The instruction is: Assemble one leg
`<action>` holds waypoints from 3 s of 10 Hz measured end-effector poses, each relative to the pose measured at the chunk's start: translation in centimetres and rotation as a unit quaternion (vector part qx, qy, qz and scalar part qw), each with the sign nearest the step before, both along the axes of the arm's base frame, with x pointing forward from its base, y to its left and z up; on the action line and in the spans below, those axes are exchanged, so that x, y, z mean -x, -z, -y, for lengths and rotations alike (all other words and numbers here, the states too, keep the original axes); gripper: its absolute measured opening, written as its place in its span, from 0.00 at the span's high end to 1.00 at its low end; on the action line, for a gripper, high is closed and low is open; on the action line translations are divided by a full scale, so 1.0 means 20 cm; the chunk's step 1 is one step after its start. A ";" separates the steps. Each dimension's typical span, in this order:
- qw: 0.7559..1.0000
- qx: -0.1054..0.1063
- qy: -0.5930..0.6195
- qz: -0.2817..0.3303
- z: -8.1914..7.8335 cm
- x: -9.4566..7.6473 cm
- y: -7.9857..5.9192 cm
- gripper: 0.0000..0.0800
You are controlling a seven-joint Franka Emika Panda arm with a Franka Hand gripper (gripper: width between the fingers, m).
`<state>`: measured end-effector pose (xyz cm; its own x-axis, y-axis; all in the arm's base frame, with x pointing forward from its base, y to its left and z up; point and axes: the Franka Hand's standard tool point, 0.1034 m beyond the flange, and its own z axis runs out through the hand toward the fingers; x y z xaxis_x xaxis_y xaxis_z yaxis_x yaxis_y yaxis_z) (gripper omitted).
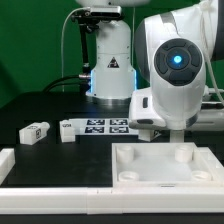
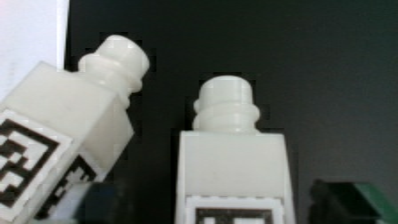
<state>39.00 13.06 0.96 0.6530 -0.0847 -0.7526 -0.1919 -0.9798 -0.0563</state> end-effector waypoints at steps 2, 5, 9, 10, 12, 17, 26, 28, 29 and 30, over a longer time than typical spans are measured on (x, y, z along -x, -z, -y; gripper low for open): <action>1.000 0.000 0.000 0.000 0.00 0.00 0.00 0.64; 1.000 0.000 0.000 0.000 0.00 0.00 0.00 0.64; 1.000 -0.001 -0.006 -0.007 0.02 -0.03 -0.17 0.64; 1.000 -0.002 -0.009 -0.010 0.02 -0.05 -0.24 0.64; 1.000 -0.006 -0.012 -0.017 0.03 -0.13 -0.37 0.64; 0.995 0.008 0.002 0.104 0.01 -0.24 -0.33 0.64; 0.882 0.026 -0.015 0.470 0.05 -0.53 -0.51 0.64; 0.849 0.012 -0.047 0.526 0.03 -0.61 -0.50 0.64; 0.855 0.005 -0.066 0.515 0.04 -0.72 -0.50 0.64; 0.849 -0.001 -0.078 0.523 0.05 -0.82 -0.51 0.64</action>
Offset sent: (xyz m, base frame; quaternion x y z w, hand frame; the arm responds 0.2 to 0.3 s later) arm 0.0000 0.0000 0.0000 0.0000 0.0000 0.0000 1.0000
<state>55.46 12.15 11.07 0.9672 0.0654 0.2454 0.0964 -0.9885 -0.1166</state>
